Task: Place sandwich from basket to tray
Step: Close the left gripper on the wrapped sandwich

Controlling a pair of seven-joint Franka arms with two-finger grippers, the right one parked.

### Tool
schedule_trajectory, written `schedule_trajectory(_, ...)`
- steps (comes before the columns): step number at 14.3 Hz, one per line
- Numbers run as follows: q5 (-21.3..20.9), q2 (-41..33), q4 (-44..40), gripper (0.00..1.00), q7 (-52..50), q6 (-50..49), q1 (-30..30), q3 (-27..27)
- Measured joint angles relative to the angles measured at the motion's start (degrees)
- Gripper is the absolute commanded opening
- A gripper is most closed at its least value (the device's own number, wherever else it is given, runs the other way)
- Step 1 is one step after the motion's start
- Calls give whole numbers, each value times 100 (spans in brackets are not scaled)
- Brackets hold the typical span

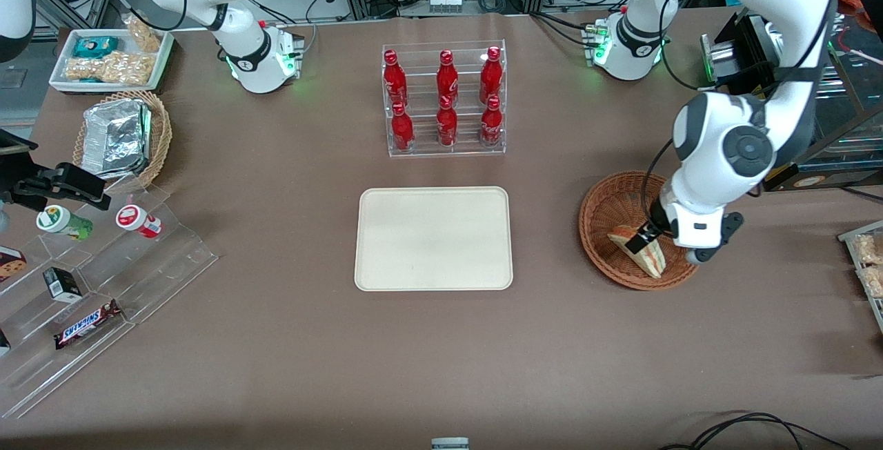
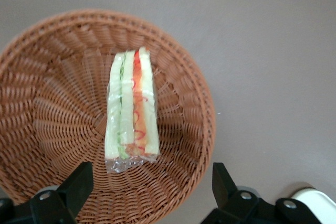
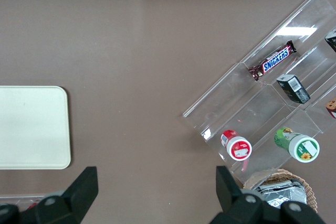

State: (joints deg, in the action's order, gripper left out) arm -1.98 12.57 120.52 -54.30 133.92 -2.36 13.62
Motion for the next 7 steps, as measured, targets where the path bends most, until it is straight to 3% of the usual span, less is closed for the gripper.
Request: schedule_trajectory(7, -25, 90, 58, 100, -41, 29, -50, -166)
